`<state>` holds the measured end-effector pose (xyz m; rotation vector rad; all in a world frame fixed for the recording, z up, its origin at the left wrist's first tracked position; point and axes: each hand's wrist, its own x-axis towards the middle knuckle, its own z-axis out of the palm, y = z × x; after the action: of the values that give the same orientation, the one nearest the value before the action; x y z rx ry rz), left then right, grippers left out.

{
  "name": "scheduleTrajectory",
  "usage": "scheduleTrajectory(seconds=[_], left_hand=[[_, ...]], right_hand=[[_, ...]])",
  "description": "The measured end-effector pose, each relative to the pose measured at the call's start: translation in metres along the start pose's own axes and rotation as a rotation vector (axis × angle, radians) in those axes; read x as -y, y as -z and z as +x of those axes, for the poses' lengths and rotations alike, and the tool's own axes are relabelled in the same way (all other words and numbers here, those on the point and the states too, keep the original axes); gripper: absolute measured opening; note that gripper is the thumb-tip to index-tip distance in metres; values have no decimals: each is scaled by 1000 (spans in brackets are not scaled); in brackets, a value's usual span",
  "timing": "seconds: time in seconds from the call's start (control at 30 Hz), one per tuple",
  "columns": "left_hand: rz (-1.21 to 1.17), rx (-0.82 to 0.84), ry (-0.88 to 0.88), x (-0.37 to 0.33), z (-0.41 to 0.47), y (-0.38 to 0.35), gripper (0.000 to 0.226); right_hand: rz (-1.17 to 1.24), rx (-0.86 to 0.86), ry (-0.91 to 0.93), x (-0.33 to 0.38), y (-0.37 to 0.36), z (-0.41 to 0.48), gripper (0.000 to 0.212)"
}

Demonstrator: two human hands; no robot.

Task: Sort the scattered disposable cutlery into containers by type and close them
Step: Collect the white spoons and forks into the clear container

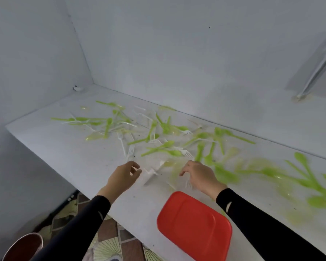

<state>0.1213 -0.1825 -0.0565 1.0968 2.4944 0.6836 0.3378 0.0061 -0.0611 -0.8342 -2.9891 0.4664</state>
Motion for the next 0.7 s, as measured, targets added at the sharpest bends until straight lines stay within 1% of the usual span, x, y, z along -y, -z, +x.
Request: scheduleTrajectory(seconds=[0.07, 0.1, 0.17, 0.2, 0.27, 0.3, 0.33, 0.43, 0.47, 0.53, 0.6, 0.63, 0.67, 0.7], left_hand=[[93, 49, 43, 3, 8, -13, 35], [127, 56, 61, 1, 10, -20, 40], [174, 68, 95, -6, 15, -31, 46], [190, 81, 109, -8, 20, -35, 48], [221, 104, 141, -13, 29, -39, 54], [229, 107, 147, -14, 35, -40, 58], [227, 104, 145, -16, 39, -40, 59], [135, 112, 129, -20, 49, -42, 49], [88, 112, 119, -23, 52, -43, 43], [-4, 108, 93, -28, 59, -45, 31], [-70, 113, 62, -33, 66, -48, 22], [-99, 126, 53, -36, 69, -49, 20], [-126, 137, 45, -39, 72, -49, 25], [-143, 151, 37, -40, 74, -50, 34]], right_hand=[[-121, -105, 33, -4, -8, 6, 46], [-163, -103, 46, -7, -10, 6, 44], [-225, -74, 54, -14, -19, 3, 43], [-239, -102, 63, -19, -24, 1, 45], [-228, -96, 76, -25, -28, -2, 55], [-221, -91, 88, -28, -29, -3, 56], [-223, -100, 107, -30, -28, -5, 51], [-265, -161, 150, -29, -23, -7, 21], [-271, -194, 148, -29, -22, -6, 16], [-179, -246, 145, -31, -22, -3, 13], [-9, -255, 91, -31, -19, -1, 7], [54, -244, 42, -31, -16, 0, 8], [100, -242, -2, -30, -12, 1, 12], [127, -253, -41, -28, -7, 4, 14]])
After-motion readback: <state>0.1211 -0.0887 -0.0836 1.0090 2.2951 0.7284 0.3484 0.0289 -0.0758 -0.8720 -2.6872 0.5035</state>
